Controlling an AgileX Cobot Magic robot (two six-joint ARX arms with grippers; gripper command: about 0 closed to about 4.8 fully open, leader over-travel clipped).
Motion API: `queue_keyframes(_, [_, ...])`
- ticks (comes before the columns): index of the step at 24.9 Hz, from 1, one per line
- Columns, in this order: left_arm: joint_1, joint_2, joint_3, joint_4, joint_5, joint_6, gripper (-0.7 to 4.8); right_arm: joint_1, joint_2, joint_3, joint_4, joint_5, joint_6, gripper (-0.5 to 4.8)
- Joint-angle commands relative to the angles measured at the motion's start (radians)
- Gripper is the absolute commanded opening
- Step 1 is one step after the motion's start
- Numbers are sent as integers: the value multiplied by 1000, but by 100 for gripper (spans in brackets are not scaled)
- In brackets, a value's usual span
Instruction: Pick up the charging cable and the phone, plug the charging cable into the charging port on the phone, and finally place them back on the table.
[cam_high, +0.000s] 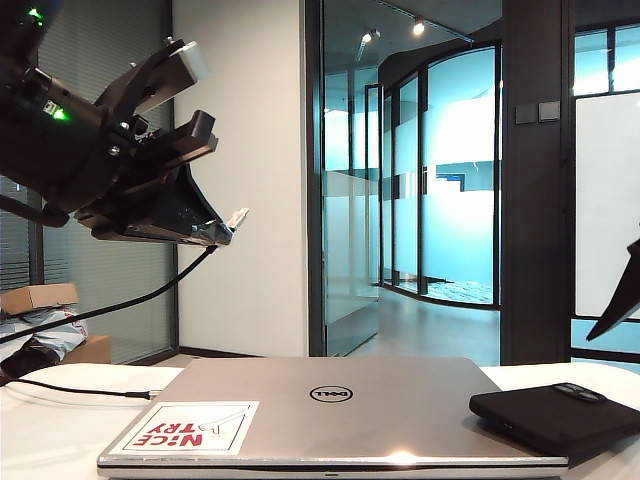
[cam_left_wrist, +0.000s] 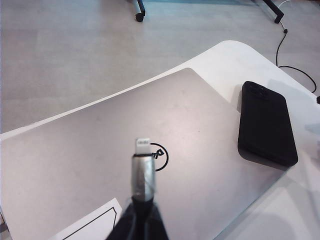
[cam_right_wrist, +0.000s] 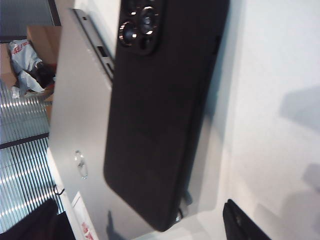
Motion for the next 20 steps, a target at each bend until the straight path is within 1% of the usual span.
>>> queue_keyframes(1, [1, -3, 3, 14, 2, 0, -7, 1, 42, 5, 80, 0, -1, 450])
queue_keyframes(6, [1, -3, 3, 14, 2, 0, -7, 1, 118, 32, 134, -2, -1, 450])
queue_keyframes(11, [1, -3, 3, 14, 2, 0, -7, 2, 179, 91, 118, -2, -1, 450])
queue_keyframes(20, [1, -3, 3, 14, 2, 0, -7, 2, 257, 104, 134, 2, -2, 449])
